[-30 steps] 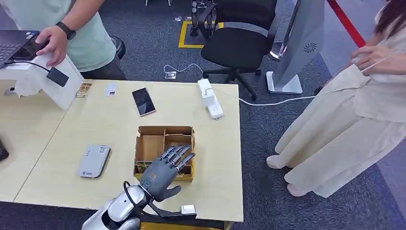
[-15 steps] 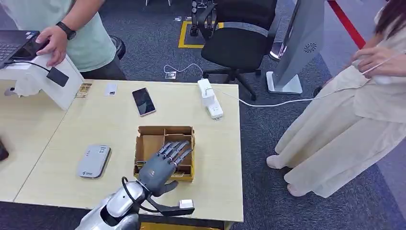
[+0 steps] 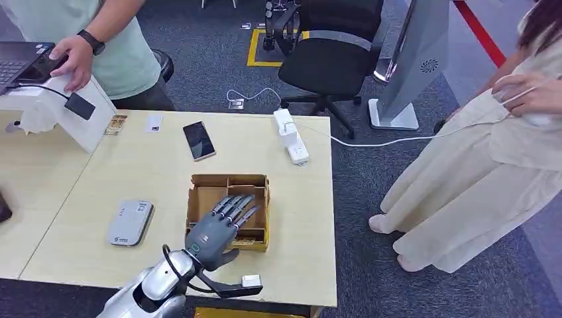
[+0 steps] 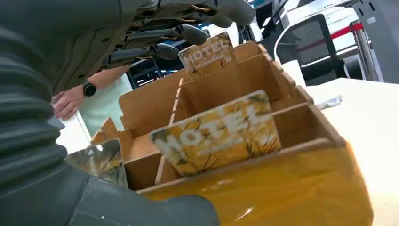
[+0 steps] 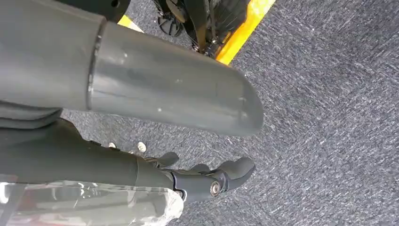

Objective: Pass the card to the sensor for recognition and then transmit it.

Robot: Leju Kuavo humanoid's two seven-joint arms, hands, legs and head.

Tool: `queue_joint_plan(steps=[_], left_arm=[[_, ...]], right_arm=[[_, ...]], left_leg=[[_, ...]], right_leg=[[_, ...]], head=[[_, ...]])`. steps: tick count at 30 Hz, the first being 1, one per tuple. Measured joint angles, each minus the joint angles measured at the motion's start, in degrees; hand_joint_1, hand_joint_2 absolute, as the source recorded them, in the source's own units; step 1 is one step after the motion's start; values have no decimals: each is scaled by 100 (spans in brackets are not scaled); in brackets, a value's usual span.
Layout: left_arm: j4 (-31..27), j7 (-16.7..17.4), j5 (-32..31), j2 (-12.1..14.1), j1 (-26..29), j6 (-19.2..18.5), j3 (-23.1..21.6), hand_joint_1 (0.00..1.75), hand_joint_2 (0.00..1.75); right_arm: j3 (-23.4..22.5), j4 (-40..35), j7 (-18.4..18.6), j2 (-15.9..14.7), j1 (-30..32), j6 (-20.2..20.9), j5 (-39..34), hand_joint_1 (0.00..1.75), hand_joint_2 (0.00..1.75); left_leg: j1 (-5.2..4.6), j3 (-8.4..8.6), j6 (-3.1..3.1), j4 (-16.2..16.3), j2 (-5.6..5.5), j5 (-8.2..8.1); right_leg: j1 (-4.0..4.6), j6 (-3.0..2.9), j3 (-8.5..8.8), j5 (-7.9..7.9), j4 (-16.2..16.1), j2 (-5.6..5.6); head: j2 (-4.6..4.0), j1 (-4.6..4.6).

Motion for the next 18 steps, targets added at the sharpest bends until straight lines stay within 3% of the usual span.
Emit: queue_joint_plan(steps=[13, 14, 18], left_arm=[[-31, -33, 61, 179, 124, -11, 0, 3, 175], [-79, -46, 103, 210, 168, -11, 2, 173, 175], [-131, -125, 160, 247, 213, -11, 2, 175, 175]], right_arm=[[0, -2, -7, 0, 7, -9, -44, 0, 0], [0, -2, -15, 0, 9, -9, -59, 0, 0], [-2, -2, -22, 0, 14, -15, -68, 0, 0]], left_leg=[[0, 0, 0, 0, 0, 0], [0, 0, 0, 0, 0, 0], [0, 0, 0, 0, 0, 0]], right_leg=[[0, 0, 0, 0, 0, 0], [0, 0, 1, 0, 0, 0], [0, 0, 1, 0, 0, -1]], head=[[0, 0], [0, 0], [0, 0]])
